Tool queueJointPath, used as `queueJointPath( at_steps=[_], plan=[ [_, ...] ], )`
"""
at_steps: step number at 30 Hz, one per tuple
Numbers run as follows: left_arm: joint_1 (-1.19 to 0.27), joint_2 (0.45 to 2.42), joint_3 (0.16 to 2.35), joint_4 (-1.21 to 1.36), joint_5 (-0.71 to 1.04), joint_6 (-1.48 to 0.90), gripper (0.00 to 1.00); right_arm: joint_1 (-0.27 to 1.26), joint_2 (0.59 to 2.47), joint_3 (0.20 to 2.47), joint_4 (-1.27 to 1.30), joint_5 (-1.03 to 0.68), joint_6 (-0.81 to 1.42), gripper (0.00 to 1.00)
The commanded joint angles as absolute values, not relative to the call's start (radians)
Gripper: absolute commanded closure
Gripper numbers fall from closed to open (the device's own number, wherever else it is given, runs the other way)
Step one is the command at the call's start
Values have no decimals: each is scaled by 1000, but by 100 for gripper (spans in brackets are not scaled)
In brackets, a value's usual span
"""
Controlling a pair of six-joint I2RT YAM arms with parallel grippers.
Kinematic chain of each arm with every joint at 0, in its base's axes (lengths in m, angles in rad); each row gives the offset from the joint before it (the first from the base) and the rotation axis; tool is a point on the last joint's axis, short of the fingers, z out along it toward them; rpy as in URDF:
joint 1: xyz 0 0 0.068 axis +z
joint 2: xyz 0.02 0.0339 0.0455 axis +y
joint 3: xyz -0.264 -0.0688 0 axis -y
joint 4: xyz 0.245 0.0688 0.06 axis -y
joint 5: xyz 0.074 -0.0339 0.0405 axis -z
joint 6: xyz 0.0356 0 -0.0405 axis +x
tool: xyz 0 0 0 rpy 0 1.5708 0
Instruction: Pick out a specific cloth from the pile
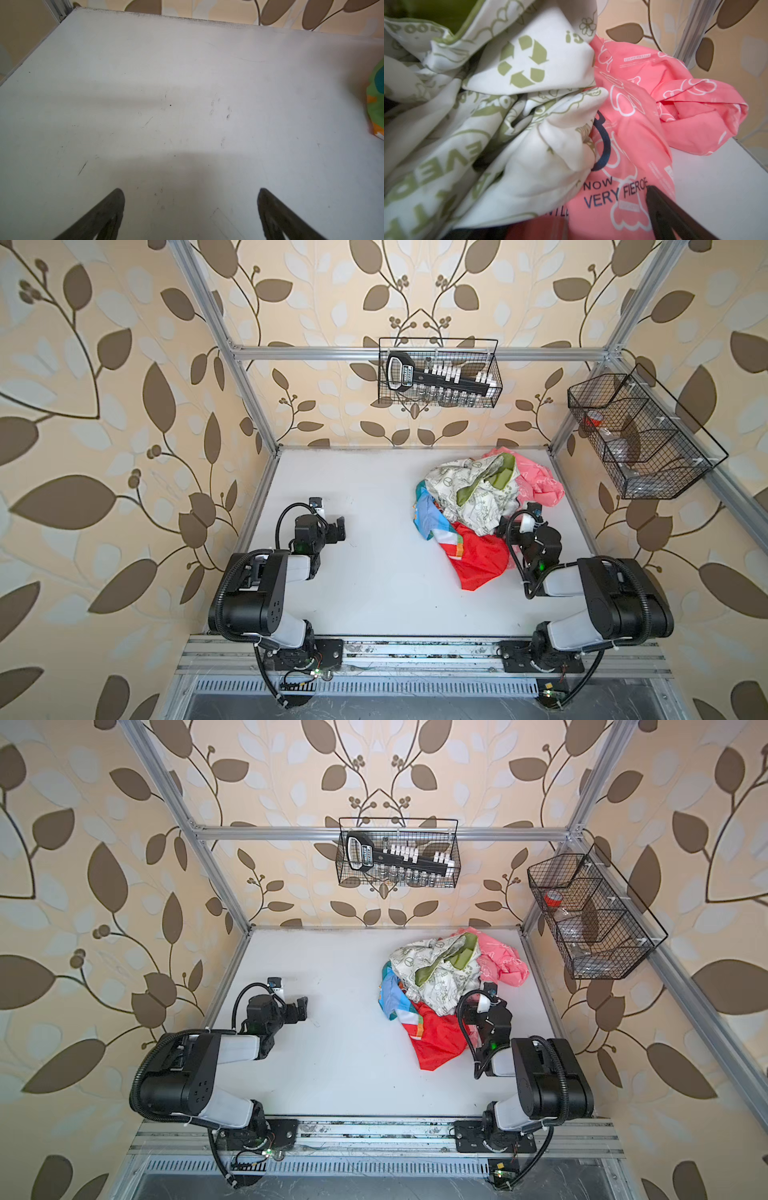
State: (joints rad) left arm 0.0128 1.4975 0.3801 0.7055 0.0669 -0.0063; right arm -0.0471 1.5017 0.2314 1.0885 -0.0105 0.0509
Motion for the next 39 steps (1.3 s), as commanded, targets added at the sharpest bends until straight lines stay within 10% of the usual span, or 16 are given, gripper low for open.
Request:
queueJointPath(
  at_steps=[1,39],
  plan=[
    [13,1500,401,713,52,3,1,-45,1503,246,1114,-18,54,0],
    [14,1455,451,591,27,-11,3,-43,1351,302,871,125,101,1]
  ],
)
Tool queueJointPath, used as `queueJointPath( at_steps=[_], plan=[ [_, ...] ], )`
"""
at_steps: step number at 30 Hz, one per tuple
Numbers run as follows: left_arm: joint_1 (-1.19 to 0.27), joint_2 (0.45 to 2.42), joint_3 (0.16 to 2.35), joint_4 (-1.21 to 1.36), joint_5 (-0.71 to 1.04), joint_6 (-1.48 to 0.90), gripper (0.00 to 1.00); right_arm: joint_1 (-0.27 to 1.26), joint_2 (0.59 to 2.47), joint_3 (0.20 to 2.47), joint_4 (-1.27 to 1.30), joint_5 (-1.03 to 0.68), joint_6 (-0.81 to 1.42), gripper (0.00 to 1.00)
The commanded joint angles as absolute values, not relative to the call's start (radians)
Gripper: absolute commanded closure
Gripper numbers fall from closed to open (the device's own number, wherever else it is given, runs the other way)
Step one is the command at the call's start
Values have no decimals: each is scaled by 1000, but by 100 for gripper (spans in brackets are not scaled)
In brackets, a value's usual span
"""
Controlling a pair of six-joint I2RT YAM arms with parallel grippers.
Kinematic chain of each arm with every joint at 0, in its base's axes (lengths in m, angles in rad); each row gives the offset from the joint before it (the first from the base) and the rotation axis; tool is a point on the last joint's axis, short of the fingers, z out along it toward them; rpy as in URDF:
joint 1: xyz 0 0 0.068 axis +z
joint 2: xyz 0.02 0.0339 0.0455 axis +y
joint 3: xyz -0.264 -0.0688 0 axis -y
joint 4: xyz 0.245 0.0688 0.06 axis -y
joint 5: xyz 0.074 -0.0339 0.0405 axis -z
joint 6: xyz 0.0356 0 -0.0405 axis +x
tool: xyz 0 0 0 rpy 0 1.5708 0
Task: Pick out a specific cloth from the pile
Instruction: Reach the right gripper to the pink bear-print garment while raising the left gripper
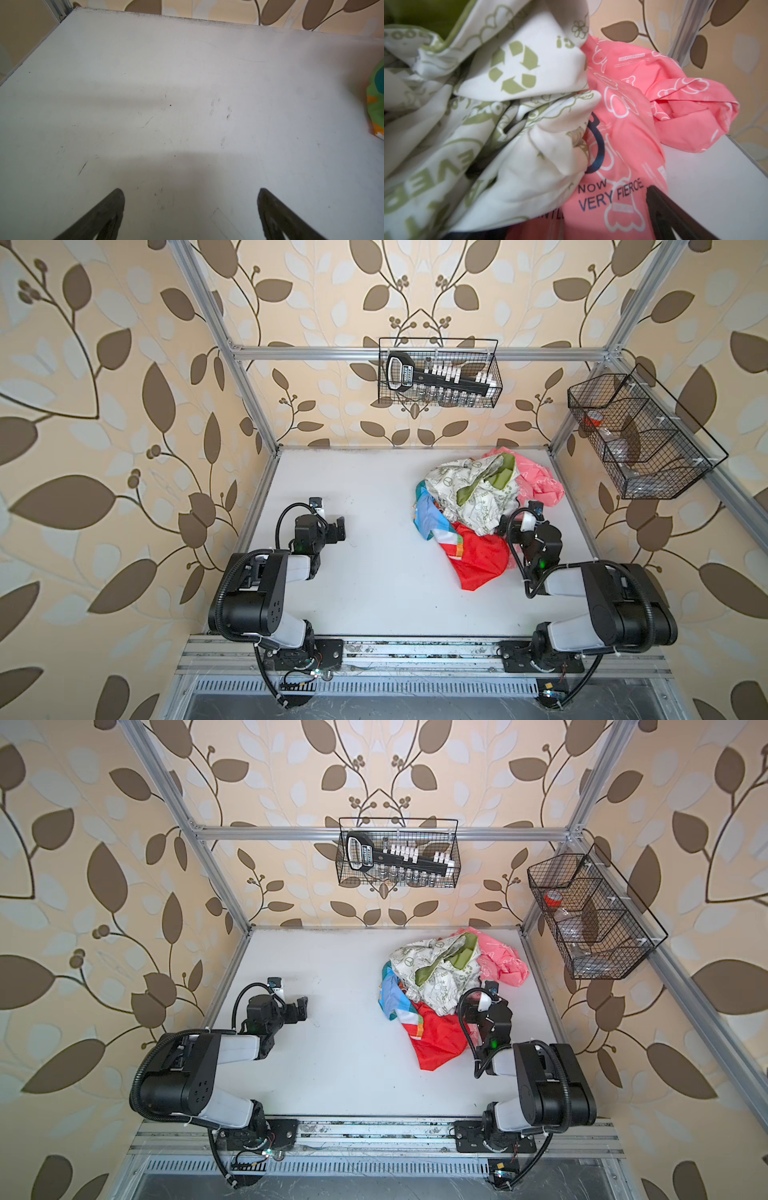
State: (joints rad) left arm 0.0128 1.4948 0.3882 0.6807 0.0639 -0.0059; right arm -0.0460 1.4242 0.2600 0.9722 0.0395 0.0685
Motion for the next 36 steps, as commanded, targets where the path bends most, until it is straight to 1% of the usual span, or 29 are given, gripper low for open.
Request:
queueJointPath(
  at_steps=[1,3,7,11,13,16,19,22,24,26,28,32,36],
  plan=[
    [14,1412,488,492,18,-18,5,-43,1318,302,838,139,106,1],
    [14,1359,498,452,38,-9,7,-43,1253,307,772,144,128,0],
    [14,1203,484,373,83,-60,7,-44,1088,382,506,159,177,1],
    [12,1089,571,219,241,-136,5,-43,955,463,303,131,200,0],
    [12,1063,647,103,354,-163,1,-44,931,528,176,116,212,0],
    [11,1023,710,-7,522,-188,1,-43,962,640,-9,135,224,0],
    [7,953,705,-32,645,-230,1,-44,1036,755,-180,163,249,0],
    [-15,888,676,-19,730,-265,1,-53,1102,822,-272,151,267,0],
    [-55,855,663,-12,740,-273,1,-78,1124,837,-287,133,278,0],
    [-91,823,653,-3,735,-276,1,-122,1136,848,-299,81,295,0],
    [-113,791,643,0,738,-279,1,-182,1140,852,-299,11,312,1],
    [-145,754,629,8,737,-278,1,-270,1163,860,-292,-67,326,0],
    [-172,750,624,8,741,-274,1,-352,1254,873,-262,-227,341,1]
  ],
)
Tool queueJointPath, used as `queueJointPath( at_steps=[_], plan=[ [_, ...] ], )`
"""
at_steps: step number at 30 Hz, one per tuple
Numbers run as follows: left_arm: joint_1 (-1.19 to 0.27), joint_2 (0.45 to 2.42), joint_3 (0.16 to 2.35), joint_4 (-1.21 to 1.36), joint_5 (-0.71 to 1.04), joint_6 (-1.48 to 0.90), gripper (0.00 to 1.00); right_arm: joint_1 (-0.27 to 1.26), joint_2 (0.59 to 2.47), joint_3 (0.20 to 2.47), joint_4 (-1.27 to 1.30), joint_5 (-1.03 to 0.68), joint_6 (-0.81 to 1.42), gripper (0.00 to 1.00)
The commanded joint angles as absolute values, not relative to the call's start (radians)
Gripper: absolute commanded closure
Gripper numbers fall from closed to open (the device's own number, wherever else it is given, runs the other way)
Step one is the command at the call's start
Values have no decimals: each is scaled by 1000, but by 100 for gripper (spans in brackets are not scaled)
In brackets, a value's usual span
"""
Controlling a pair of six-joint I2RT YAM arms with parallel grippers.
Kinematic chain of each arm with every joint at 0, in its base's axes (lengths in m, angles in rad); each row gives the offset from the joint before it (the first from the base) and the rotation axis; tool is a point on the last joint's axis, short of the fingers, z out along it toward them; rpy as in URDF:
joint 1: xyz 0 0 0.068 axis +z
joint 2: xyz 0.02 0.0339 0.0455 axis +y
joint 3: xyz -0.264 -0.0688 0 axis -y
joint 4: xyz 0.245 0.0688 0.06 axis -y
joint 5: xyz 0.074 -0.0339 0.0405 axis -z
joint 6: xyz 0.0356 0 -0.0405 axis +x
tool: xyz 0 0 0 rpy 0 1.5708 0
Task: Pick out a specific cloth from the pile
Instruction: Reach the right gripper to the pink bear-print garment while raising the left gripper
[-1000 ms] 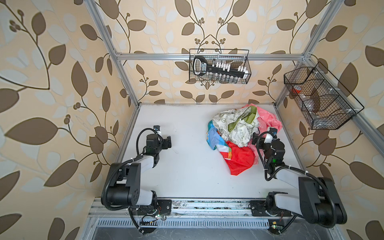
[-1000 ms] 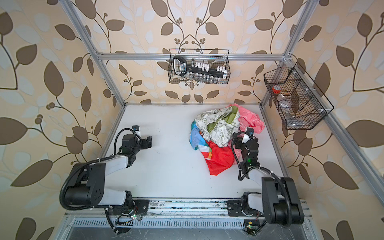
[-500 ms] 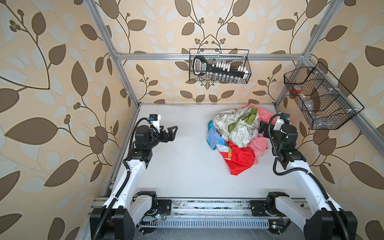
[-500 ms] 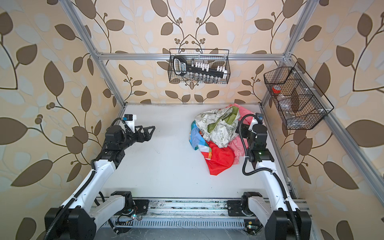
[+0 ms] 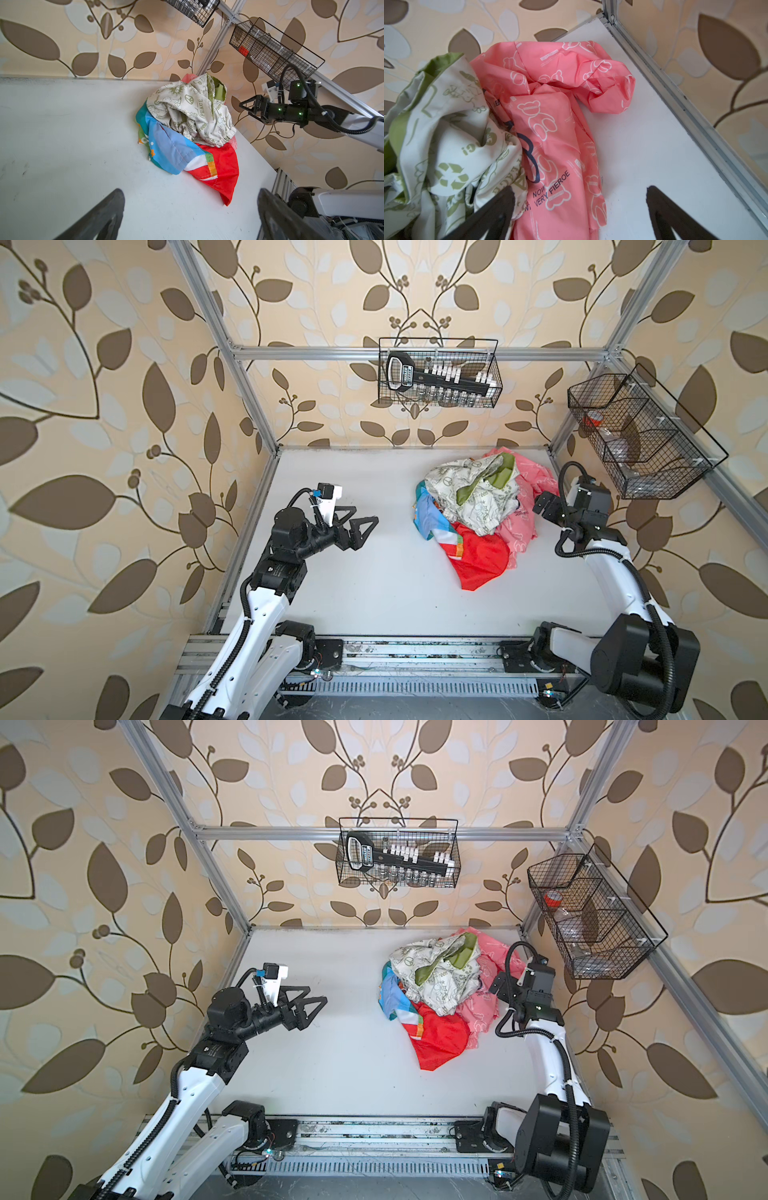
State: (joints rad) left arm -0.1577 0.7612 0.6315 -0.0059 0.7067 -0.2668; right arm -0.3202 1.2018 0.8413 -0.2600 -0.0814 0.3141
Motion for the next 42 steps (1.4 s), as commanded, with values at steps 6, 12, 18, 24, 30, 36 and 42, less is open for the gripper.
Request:
queueJointPath(
  at_steps=[6,12,18,24,30,36,42],
  plan=[
    [-185,754,639,-8,741,-262,1,-450,1387,894,-197,-429,399,5],
    [-186,753,638,4,753,-258,1,-502,1459,895,-115,-527,446,5],
    [-187,752,635,18,765,-259,1,-504,1556,919,-56,-561,479,4],
    [-189,747,630,40,780,-258,1,-503,1671,972,-13,-585,512,0],
    [-190,750,629,46,787,-252,1,-456,1730,1022,-26,-546,490,1],
    [-190,749,626,49,790,-254,1,-400,1801,1072,-43,-515,472,1],
    [-193,755,624,49,788,-250,1,-382,1851,1106,-61,-426,461,0]
  ],
)
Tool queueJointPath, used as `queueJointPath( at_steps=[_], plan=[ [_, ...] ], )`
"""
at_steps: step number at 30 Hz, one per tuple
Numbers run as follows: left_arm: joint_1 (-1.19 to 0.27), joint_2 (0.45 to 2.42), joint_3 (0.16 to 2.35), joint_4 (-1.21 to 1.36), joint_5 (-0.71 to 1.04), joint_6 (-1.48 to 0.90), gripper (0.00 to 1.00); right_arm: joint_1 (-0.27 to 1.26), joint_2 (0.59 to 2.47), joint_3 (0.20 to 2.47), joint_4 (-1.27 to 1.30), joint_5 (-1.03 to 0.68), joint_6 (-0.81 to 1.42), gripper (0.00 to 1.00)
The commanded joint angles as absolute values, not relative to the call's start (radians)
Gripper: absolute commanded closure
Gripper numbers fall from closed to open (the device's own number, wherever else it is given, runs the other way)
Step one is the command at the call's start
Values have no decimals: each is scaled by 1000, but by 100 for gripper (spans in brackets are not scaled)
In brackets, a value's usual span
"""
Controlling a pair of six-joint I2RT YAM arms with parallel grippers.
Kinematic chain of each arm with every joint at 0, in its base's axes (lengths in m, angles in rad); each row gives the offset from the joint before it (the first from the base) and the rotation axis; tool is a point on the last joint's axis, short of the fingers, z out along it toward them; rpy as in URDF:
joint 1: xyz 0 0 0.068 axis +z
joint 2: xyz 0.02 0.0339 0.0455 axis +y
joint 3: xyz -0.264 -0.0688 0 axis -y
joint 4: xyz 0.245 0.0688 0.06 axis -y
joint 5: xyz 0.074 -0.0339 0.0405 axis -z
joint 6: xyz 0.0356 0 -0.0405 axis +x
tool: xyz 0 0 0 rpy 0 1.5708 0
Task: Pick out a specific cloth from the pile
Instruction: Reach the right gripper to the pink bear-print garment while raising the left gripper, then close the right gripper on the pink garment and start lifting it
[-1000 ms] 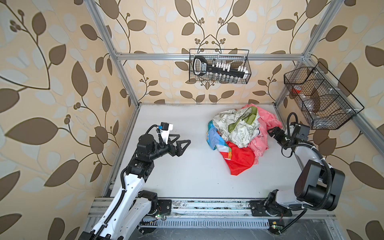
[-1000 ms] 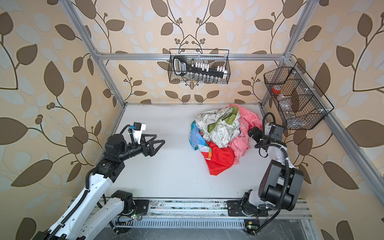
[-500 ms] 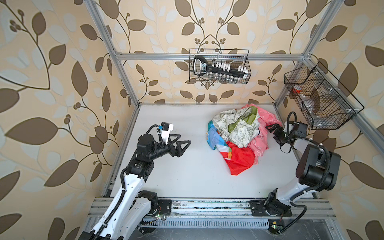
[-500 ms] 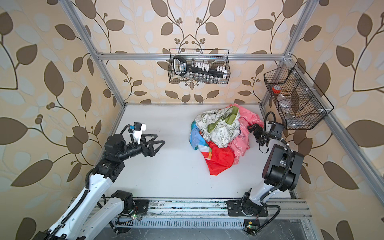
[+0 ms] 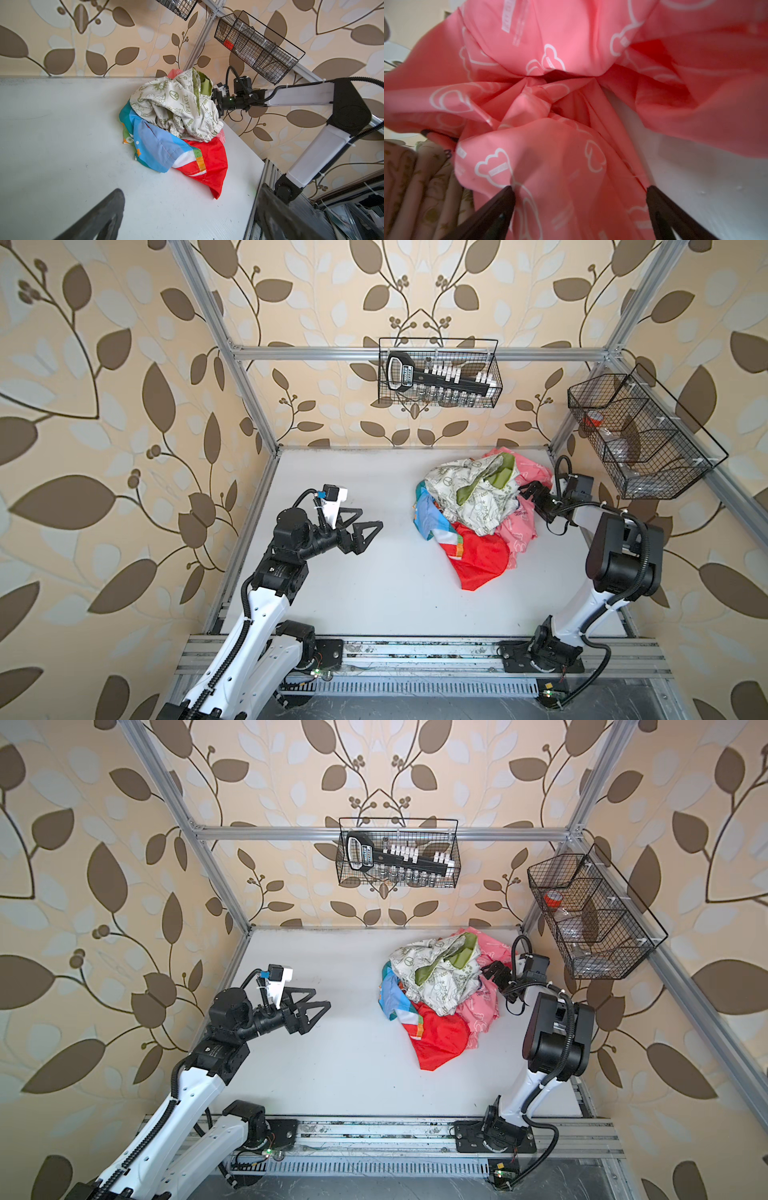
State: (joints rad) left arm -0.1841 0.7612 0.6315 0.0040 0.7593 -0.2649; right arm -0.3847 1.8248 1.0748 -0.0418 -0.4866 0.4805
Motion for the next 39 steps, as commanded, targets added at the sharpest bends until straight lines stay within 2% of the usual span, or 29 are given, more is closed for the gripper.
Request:
queueJointPath(
  at_steps=[1,5,11,13,16,17,29,39],
  plan=[
    [-192,755,624,48,789,-250,1,-377,1860,1109,-60,-416,462,0],
    [-192,759,621,51,787,-249,1,-343,1909,1136,-58,-385,454,4],
    [-193,756,624,49,787,-249,1,-308,1968,1178,-58,-380,451,28],
    [-195,752,621,49,785,-247,1,-300,1967,1178,-60,-369,451,49],
    [-196,747,621,49,782,-247,1,-296,1939,1160,-61,-334,448,93],
    [-196,746,621,48,782,-247,1,-295,1921,1149,-62,-311,446,100],
    [-216,706,612,49,778,-250,1,-264,1515,966,-76,45,416,100],
    [-235,673,609,43,765,-242,1,-252,1281,977,-145,147,390,100]
  ],
)
